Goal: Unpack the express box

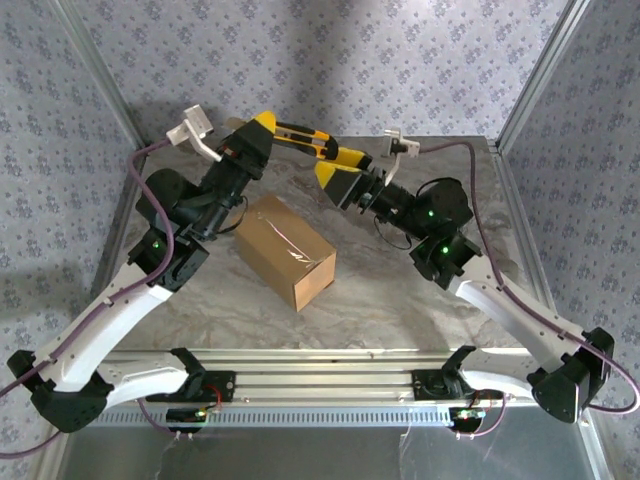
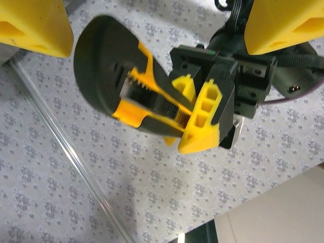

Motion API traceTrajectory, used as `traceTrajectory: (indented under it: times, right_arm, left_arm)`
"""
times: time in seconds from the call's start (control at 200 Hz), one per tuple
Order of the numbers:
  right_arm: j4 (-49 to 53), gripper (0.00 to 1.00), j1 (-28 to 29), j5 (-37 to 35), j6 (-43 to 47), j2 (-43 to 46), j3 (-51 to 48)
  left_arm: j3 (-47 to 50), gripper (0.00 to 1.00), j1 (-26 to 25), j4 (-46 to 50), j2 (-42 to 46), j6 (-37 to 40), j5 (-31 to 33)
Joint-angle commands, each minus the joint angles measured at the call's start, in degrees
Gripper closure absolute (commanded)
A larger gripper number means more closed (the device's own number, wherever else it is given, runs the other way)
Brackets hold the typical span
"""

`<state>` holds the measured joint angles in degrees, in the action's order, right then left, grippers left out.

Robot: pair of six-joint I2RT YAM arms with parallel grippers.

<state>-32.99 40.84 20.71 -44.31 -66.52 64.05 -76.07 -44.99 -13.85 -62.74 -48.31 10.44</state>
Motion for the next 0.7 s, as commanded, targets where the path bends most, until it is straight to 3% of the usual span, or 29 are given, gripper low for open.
traceTrajectory:
  times: [0.0, 0.105, 0.245, 0.405, 0.695]
  right_arm:
    - [-4.29, 0.11, -0.67, 1.82, -1.95, -1.18, 3.79]
    - [-5.05, 0.12, -0.91, 1.91, -2.45, -2.57, 6.81]
    - [-6.29, 0.27, -1.16, 1.78, -3.5, -4.3, 8.76]
    - [-6.82, 0.4, -1.16, 1.92, -4.48, -5.36, 9.43]
    - [-6.86, 0.53, -1.12, 1.58, -4.83, -5.67, 9.6]
  left_arm:
    - [-2.67, 1.0, -1.76, -5.93, -0.69, -0.64, 1.89]
    - [-2.45, 1.0, -3.49, -7.54, -1.11, -0.51, 3.13]
    - [-0.14, 1.0, -6.24, -12.57, -1.12, 1.19, 6.76]
    - [-1.09, 1.0, -6.68, -13.84, -2.12, 1.47, 7.43]
    - [-1.27, 1.0, -7.29, -14.38, -2.93, 1.88, 8.06]
